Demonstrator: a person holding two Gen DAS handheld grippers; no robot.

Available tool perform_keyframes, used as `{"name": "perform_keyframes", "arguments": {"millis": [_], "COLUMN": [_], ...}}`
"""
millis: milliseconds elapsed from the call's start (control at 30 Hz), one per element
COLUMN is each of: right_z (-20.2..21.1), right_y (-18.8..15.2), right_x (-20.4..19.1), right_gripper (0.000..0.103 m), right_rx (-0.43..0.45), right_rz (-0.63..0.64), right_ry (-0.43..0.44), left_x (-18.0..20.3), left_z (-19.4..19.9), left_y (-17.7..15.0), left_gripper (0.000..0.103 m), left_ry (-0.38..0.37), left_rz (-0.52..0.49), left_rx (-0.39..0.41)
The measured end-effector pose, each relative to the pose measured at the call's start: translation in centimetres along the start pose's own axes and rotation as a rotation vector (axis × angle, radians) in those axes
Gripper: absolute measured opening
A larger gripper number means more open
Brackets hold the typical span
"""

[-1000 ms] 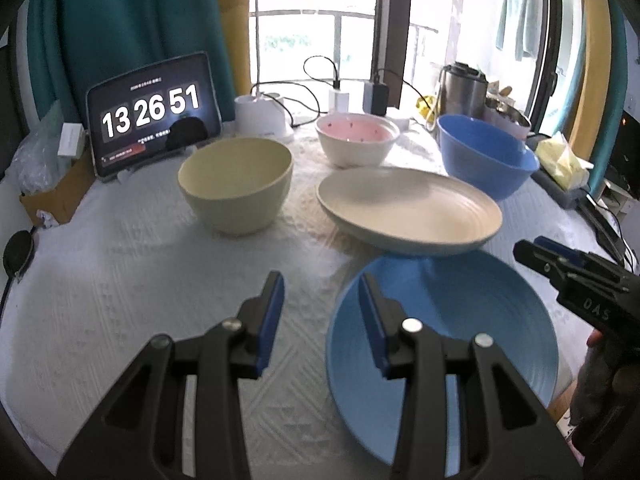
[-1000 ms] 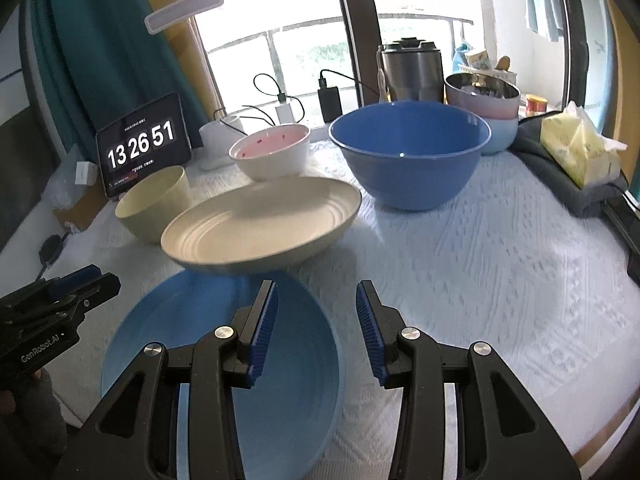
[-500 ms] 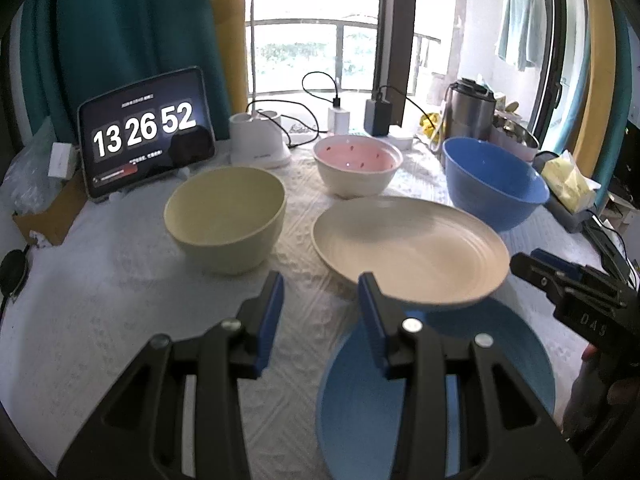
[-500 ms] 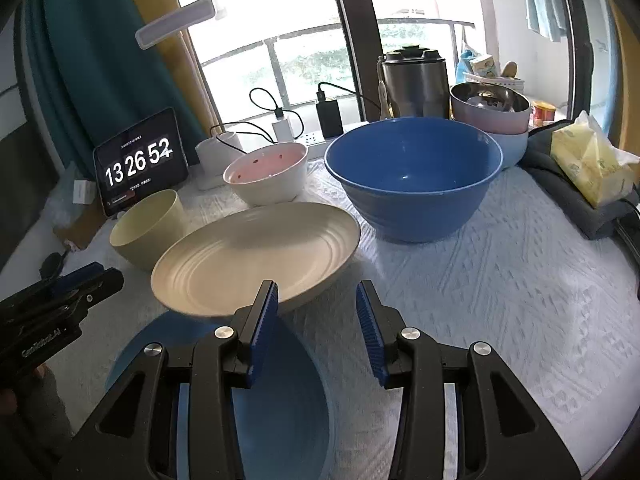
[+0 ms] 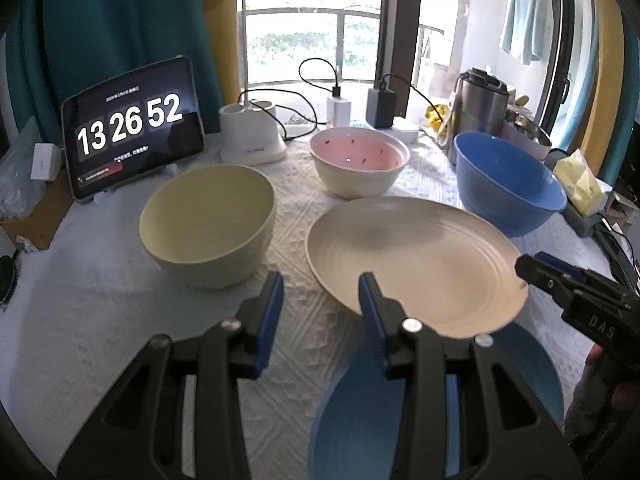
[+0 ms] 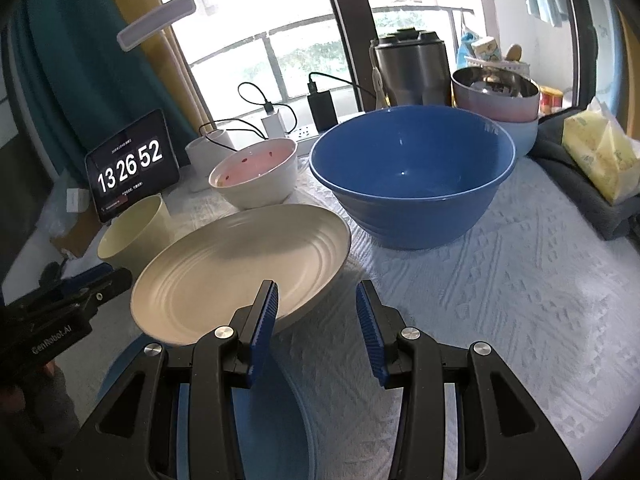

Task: Organize plates and bowls

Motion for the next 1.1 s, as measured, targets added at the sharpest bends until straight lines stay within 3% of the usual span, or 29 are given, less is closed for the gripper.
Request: {"name": "perform_keyframes", "arguments": {"millis": [367, 633, 1100], "right_z": [-1.6, -2.5, -2.6], "right_y": [0.7, 1.0, 1.0], "right_x": [0.6, 0.7, 0.3], "right_gripper": [0.044, 0.044, 0.044], "right_rx": [-0.028, -0.048, -0.050], "right_rz": [-0.025, -0.034, -0.014], "right_ry": [0.043, 0.074, 0.074], "left_x": [0.0, 0.7, 1.1], "left_z": [-2.1, -3.4, -3.2], "left_y": [0.9, 1.4, 1.3], "left_gripper": [0.041, 0.041, 0.040], "left_ry": [0.022, -0.009, -0.032], "left_rz": [0.012, -0.009, -0.033], "left_rx": [-0.054, -0.106, -0.109]}}
Point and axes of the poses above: each gripper's, at about its wrist camera, not at the fingertips, and z roughly against the way its jaws point, x to its right, y to its top, the point moved 1 cm from there along -z, roughly the way its jaws point, and after that the axes turned 8 degrees about -x, right-handed, at the moved point
